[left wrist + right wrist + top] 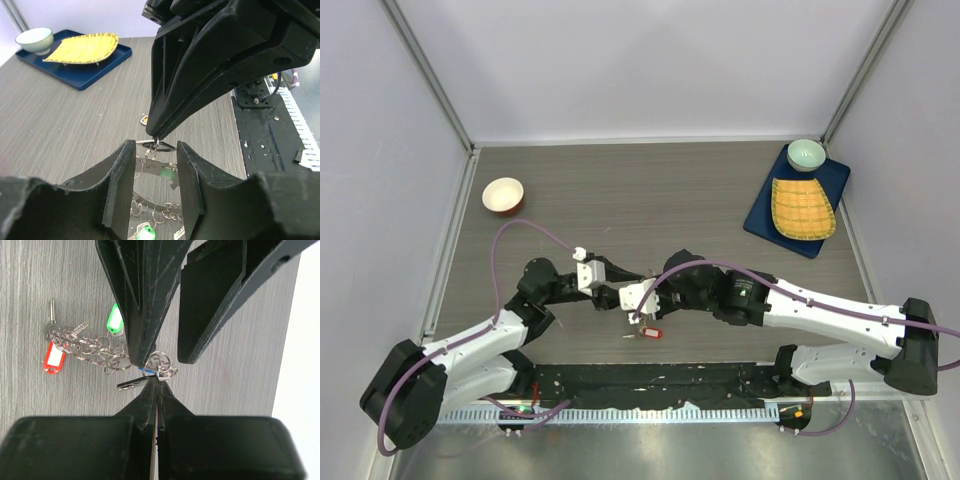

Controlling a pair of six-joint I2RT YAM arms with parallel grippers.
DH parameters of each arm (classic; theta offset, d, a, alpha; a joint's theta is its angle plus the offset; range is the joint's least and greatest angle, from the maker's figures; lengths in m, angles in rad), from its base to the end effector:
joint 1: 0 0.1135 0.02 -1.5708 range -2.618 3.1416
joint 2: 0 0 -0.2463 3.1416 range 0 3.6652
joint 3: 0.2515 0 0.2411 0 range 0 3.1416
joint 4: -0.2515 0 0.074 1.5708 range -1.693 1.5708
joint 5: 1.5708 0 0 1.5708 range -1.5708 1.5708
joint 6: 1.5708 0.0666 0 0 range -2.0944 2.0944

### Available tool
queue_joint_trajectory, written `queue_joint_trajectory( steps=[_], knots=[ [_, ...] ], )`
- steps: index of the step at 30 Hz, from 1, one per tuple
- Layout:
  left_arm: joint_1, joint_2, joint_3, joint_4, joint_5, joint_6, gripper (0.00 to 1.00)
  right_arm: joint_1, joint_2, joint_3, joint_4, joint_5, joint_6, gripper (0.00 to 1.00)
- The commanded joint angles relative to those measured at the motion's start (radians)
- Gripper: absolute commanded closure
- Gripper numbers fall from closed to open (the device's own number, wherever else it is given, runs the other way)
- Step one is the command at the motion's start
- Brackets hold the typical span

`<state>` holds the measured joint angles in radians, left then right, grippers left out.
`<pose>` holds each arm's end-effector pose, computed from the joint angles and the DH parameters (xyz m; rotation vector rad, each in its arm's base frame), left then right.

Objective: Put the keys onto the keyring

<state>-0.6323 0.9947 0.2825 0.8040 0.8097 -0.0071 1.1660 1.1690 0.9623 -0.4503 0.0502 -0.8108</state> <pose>0.1500 -0.1696 0.2239 1.1011 1.1777 -1.0964 0.1117 0.2522 0.2652 -1.8474 1.2497 0.1386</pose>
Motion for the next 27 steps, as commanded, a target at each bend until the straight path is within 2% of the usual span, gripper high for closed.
queue_joint_trajectory(
  steps=[1, 10, 27],
  knots=[
    [0.006, 0.018, 0.079, -0.143, 0.077, 0.149, 0.59, 0.006, -0.032, 0.058, 0.032, -0.012, -0.016, 0.99],
    [0.034, 0.038, 0.092, -0.255, 0.075, 0.225, 0.57, 0.006, -0.035, 0.056, 0.030, -0.021, -0.016, 0.99],
    [0.037, 0.127, 0.159, -0.226, 0.149, 0.185, 0.61, 0.008, -0.032, 0.052, 0.030, -0.027, -0.011, 0.99]
  ],
)
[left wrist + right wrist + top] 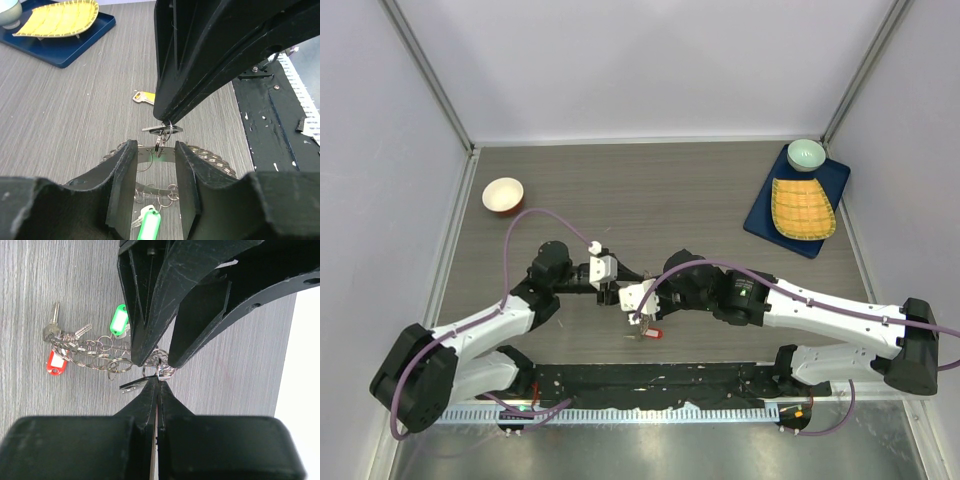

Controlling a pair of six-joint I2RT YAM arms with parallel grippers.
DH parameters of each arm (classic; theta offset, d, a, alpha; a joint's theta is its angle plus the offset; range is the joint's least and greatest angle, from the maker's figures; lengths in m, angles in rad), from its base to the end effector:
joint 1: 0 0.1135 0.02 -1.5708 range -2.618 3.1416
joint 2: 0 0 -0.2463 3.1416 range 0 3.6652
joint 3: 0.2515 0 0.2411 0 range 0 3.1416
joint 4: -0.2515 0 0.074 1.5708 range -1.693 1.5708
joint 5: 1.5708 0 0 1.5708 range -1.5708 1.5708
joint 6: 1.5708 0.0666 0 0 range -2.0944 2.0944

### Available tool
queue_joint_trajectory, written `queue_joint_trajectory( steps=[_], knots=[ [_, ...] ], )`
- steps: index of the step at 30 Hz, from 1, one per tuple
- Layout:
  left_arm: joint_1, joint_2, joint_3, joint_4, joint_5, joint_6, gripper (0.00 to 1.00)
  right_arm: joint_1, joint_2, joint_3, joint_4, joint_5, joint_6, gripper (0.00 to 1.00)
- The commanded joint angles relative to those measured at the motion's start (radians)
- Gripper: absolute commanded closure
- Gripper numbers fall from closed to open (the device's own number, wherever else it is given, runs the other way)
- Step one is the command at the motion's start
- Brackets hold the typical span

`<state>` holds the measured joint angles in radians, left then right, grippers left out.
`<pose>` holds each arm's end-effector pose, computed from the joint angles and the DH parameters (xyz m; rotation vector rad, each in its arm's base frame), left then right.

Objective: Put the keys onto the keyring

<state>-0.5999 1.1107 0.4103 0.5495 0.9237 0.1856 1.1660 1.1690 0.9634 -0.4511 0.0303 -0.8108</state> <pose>0.1687 -0.1797 0.2124 1.2765 1.2473 -1.0893 0.1105 0.2528 0.2654 -1.8548 1.2415 0.1606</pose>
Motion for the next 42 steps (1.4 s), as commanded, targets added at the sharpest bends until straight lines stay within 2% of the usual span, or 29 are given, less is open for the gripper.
queue_joint_trajectory(
  steps=[1, 3, 6, 7, 9, 15, 23, 34, 42],
  knots=[
    [0.005, 0.014, 0.030, 0.027, 0.037, -0.011, 0.63, 0.008, -0.031, 0.052, 0.029, -0.007, -0.011, 0.99],
    [0.005, 0.018, 0.033, 0.023, 0.043, -0.014, 0.66, 0.008, -0.031, 0.052, 0.031, -0.007, -0.011, 0.99],
    [0.005, 0.021, 0.036, 0.010, 0.044, -0.015, 0.77, 0.006, -0.029, 0.051, 0.029, -0.007, -0.010, 0.99],
    [0.005, 0.020, 0.039, 0.006, 0.044, -0.014, 0.87, 0.006, -0.031, 0.051, 0.031, -0.006, -0.010, 0.99],
    [0.005, 0.012, 0.038, -0.003, 0.037, -0.015, 1.00, 0.007, -0.034, 0.051, 0.029, -0.003, -0.008, 0.99],
    [0.006, -0.041, 0.007, 0.021, -0.066, -0.066, 1.00, 0.008, -0.049, 0.048, 0.019, 0.023, -0.004, 0.99],
    [0.012, -0.138, -0.085, 0.199, -0.180, -0.179, 1.00, 0.008, -0.068, 0.035, 0.005, 0.049, 0.010, 0.99],
    [0.012, -0.221, -0.122, 0.340, -0.220, -0.307, 1.00, 0.008, -0.055, 0.023, 0.020, 0.025, 0.016, 0.99],
    [0.012, -0.245, -0.131, 0.371, -0.238, -0.341, 1.00, 0.008, -0.046, 0.021, 0.038, 0.003, 0.022, 0.99]
  ],
)
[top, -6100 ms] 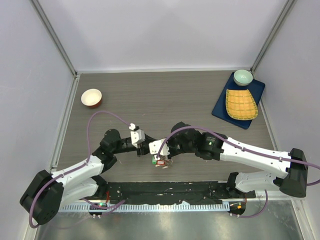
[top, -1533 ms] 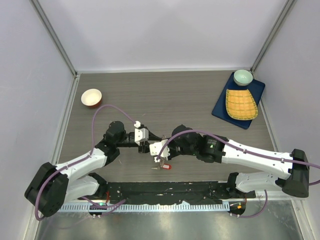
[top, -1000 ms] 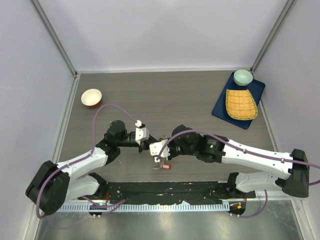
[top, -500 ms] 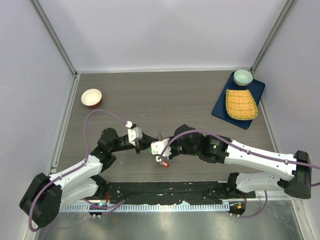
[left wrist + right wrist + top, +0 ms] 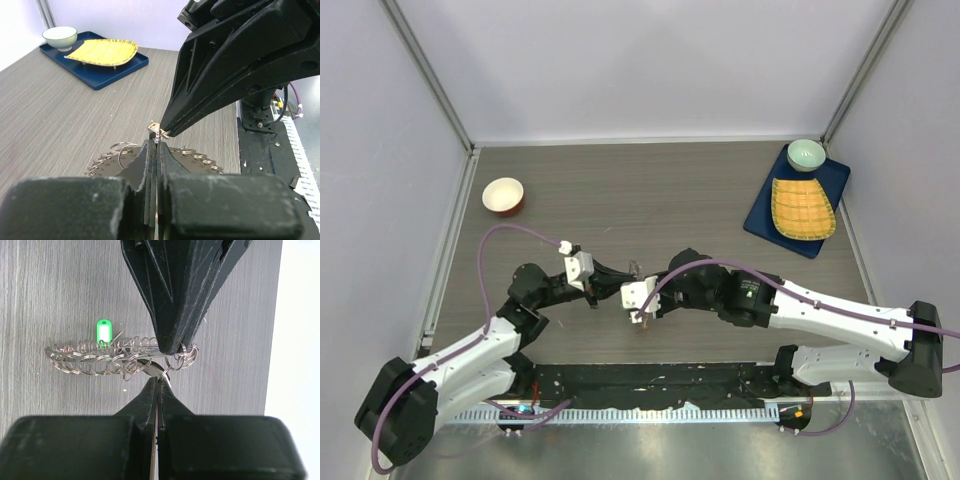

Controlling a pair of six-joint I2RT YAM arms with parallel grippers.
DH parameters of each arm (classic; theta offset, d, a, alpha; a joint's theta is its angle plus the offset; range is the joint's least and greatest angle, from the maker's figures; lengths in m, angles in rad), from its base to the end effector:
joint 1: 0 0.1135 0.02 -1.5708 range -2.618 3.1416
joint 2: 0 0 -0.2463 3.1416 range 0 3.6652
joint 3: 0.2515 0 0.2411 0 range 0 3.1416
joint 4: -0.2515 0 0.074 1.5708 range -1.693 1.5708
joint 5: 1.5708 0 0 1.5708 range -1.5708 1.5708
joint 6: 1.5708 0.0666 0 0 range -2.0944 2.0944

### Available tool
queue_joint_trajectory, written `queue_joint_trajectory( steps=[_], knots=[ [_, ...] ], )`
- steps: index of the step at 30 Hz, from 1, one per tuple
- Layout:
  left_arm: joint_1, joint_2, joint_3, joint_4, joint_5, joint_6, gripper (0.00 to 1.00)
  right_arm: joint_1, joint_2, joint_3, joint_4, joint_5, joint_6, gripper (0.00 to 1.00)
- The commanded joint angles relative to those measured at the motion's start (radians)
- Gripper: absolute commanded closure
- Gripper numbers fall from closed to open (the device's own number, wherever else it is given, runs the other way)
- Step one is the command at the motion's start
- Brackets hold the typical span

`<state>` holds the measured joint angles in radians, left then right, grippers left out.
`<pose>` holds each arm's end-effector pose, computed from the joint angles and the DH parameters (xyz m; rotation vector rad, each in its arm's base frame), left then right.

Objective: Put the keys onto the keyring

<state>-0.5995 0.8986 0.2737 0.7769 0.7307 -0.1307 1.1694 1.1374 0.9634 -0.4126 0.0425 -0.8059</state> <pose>0.1510 -0.1570 0.2370 0.9471 1.2366 -1.1001 0.1097 0.2511 0.2779 -1.7905 1.2107 0.1642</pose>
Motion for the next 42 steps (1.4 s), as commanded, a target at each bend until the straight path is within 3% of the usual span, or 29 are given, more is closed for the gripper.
queue_joint_trajectory(
  steps=[1, 8, 13, 26, 31, 35, 42],
  knots=[
    [0.012, -0.038, 0.002, 0.142, -0.057, -0.024, 1.00, 0.004, -0.011, 0.021, 0.003, -0.010, 0.017, 0.99],
    [0.012, -0.107, -0.034, 0.019, -0.244, 0.037, 1.00, 0.004, 0.005, 0.023, 0.044, 0.091, 0.007, 0.99],
    [0.012, -0.174, -0.062, -0.076, -0.404, 0.086, 0.94, 0.003, 0.062, 0.072, 0.092, 0.166, -0.015, 0.99],
    [0.010, -0.346, -0.146, -0.149, -0.720, 0.086, 0.39, -0.082, 0.301, 0.290, 0.196, 0.234, -0.081, 0.99],
    [0.010, -0.394, -0.180, -0.163, -0.797, 0.086, 0.27, -0.184, 0.386, 0.380, 0.247, 0.257, -0.056, 0.99],
    [0.010, -0.429, -0.197, -0.179, -0.887, 0.082, 0.16, -0.266, 0.441, 0.419, 0.313, 0.211, 0.096, 0.99],
    [0.010, -0.500, -0.218, -0.208, -1.071, 0.017, 0.00, -0.300, 0.502, 0.307, 0.339, 0.231, 0.374, 0.99]
  ],
)
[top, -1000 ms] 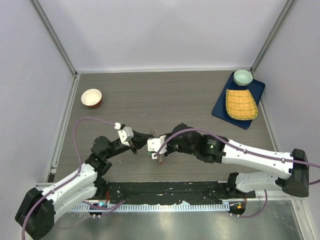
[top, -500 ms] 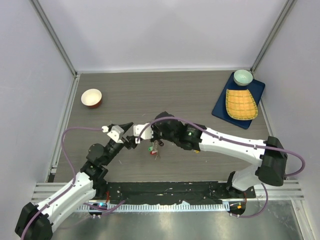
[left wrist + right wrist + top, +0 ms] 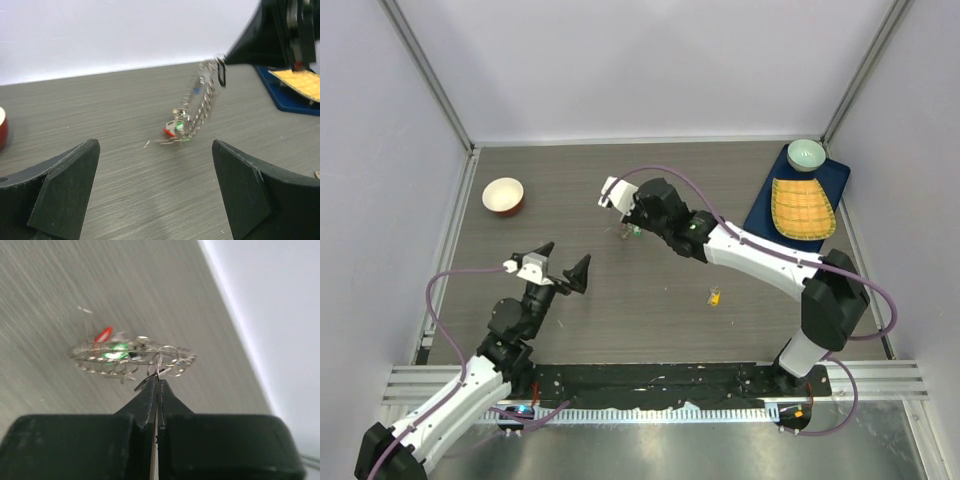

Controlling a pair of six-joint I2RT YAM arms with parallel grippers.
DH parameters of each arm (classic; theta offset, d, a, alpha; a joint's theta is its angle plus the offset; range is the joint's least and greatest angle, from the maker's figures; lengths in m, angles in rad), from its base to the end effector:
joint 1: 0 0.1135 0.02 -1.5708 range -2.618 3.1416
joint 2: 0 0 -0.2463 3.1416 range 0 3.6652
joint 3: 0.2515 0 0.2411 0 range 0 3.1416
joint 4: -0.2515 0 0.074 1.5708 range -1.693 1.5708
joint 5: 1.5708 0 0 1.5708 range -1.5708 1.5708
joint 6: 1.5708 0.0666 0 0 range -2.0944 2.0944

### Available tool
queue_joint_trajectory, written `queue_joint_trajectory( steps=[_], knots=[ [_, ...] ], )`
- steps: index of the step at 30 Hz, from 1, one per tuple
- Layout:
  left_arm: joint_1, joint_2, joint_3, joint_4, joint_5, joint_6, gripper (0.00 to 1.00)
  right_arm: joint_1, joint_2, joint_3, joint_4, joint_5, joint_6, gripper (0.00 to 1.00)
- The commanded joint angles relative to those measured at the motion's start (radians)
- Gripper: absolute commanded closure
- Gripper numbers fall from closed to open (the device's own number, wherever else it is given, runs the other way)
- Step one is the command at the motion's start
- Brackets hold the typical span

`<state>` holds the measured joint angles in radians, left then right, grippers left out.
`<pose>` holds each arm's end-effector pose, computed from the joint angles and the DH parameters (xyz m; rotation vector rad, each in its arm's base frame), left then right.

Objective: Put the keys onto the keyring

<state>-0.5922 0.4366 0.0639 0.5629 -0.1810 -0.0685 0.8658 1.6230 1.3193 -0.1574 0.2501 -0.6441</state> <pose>0.1503 -0.0867 0.2149 0.2121 1.3806 -0.4262 0.2703 0.2922 0.2852 -1.2647 1.5730 -0.1134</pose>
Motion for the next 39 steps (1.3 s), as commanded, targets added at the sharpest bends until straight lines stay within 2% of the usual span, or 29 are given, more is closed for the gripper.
queue_joint_trajectory(
  steps=[1, 5, 10, 12, 18, 21, 24, 25, 27, 28, 31, 33, 35, 39],
  knots=[
    [0.003, -0.044, -0.009, 0.003, -0.175, -0.054, 0.00, 0.002, 0.017, -0.073, 0.084, 0.018, 0.242, 0.99],
    [0.003, -0.056, 0.002, -0.037, -0.201, -0.105, 0.00, -0.019, 0.003, -0.195, 0.094, -0.061, 0.409, 0.99],
    [0.003, -0.035, 0.024, -0.064, -0.215, -0.143, 0.00, -0.031, 0.003, -0.265, 0.094, -0.176, 0.624, 0.99],
    [0.003, -0.027, 0.034, -0.077, -0.212, -0.155, 0.00, -0.033, 0.015, -0.275, 0.096, -0.279, 0.649, 0.99],
    [0.003, -0.019, 0.042, -0.090, -0.207, -0.182, 0.00, -0.036, 0.101, -0.252, 0.150, -0.420, 0.750, 0.98],
    [0.003, -0.027, 0.048, -0.110, -0.209, -0.189, 0.00, -0.036, 0.132, -0.219, 0.182, -0.506, 0.812, 0.93],
    [0.003, -0.033, 0.047, -0.115, -0.225, -0.218, 0.00, -0.045, 0.106, -0.252, 0.283, -0.548, 0.898, 0.76],
    [0.003, -0.033, 0.047, -0.120, -0.233, -0.238, 0.00, -0.053, 0.098, -0.276, 0.345, -0.551, 0.923, 0.62],
    [0.003, -0.029, 0.051, -0.126, -0.244, -0.252, 0.00, -0.091, 0.077, -0.298, 0.398, -0.539, 0.984, 0.50],
    [0.003, -0.026, 0.053, -0.129, -0.245, -0.252, 0.00, -0.109, 0.051, -0.322, 0.433, -0.511, 1.070, 0.41],
    [0.003, -0.007, 0.063, -0.141, -0.273, -0.275, 0.00, -0.195, -0.024, -0.385, 0.499, -0.466, 1.171, 0.37],
    [0.003, 0.007, 0.074, -0.156, -0.301, -0.313, 0.00, -0.238, -0.072, -0.410, 0.507, -0.395, 1.215, 0.29],
    [0.003, 0.027, 0.099, -0.198, -0.362, -0.376, 0.00, -0.287, -0.149, -0.423, 0.458, -0.350, 1.204, 0.22],
    [0.006, 0.065, 0.142, -0.267, -0.462, -0.497, 0.00, -0.346, -0.277, -0.427, 0.294, -0.110, 1.154, 0.03]
  ],
)
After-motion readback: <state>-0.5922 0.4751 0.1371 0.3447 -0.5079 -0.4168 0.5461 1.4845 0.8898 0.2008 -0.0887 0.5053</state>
